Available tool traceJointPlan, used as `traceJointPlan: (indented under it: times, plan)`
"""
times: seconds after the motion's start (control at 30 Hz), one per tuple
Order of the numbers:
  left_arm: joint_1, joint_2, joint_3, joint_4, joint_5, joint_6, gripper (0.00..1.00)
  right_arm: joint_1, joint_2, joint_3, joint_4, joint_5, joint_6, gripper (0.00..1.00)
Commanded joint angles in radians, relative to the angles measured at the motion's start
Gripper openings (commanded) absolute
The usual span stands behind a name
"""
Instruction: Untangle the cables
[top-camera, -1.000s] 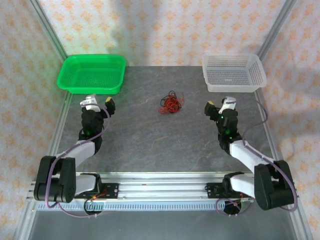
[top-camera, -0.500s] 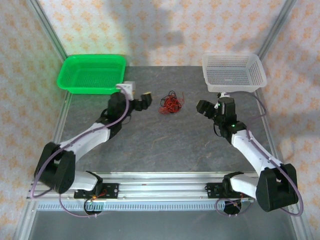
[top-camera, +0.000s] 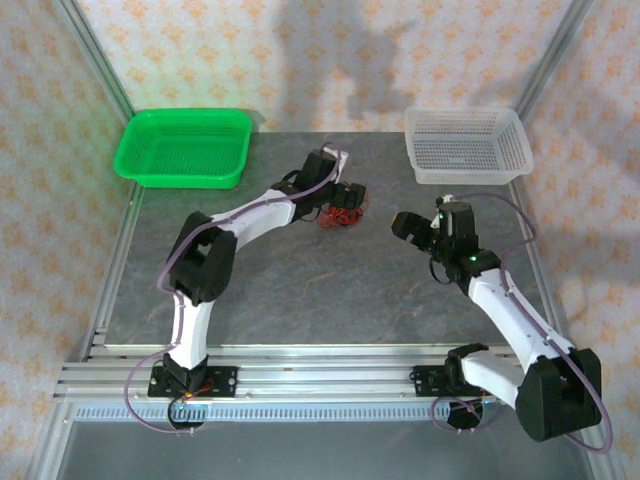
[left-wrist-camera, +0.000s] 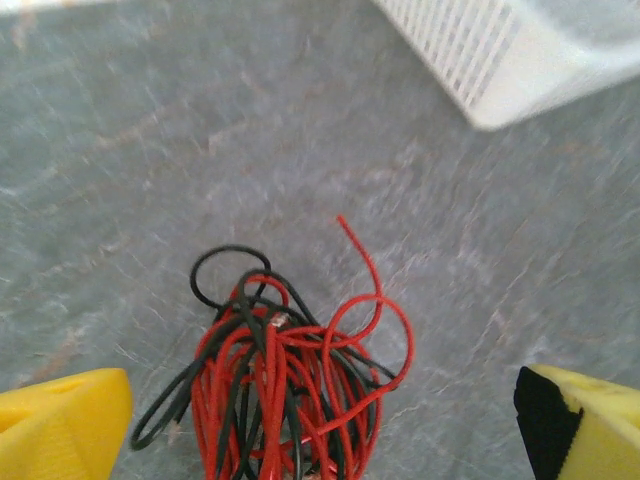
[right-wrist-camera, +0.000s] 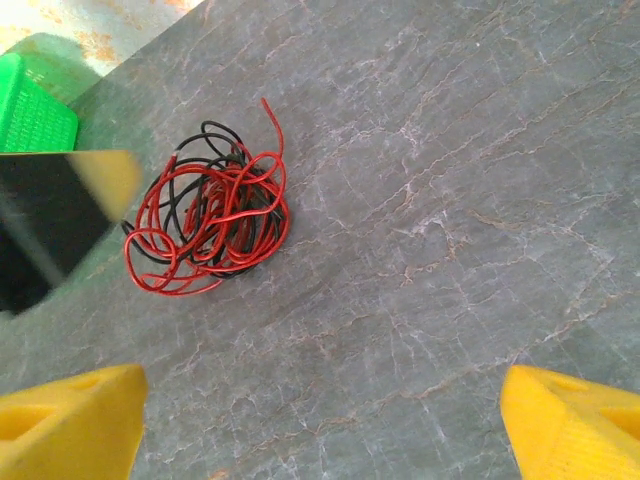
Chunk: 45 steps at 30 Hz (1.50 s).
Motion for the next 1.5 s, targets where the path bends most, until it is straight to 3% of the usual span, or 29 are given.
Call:
traceJointPlan:
  times: [0.0, 0.3, 0.67, 0.9, 1.17, 1.47]
  plan:
    - [-0.010, 0.059, 0.086, -0.156, -0.023, 0.038, 0.99, 0.006, -0.039, -0.026, -0.052, 0.006, -0.006, 0.92]
    - [-0.030, 0.132, 0.060, -0.144, -0.011, 0.048, 0.98, 0.004, -0.060, -0.050, -0.062, 0.013, 0.003, 0.92]
    - [-0.032, 0.210, 0.024, -0.099, -0.007, 0.042, 0.76, 0.005, -0.103, -0.057, -0.085, 0.020, 0.013, 0.92]
    - [-0.032, 0.206, -0.014, -0.053, -0.022, 0.030, 0.53, 0.005, -0.152, -0.056, -0.119, 0.034, 0.016, 0.92]
    - [-0.032, 0.119, -0.107, 0.012, -0.013, 0.012, 0.01, 0.005, -0.203, -0.049, -0.138, 0.010, 0.027, 0.92]
    - [-0.032, -0.145, -0.409, 0.254, 0.198, -0.060, 0.00, 0.005, -0.212, -0.093, -0.063, -0.119, 0.097, 0.92]
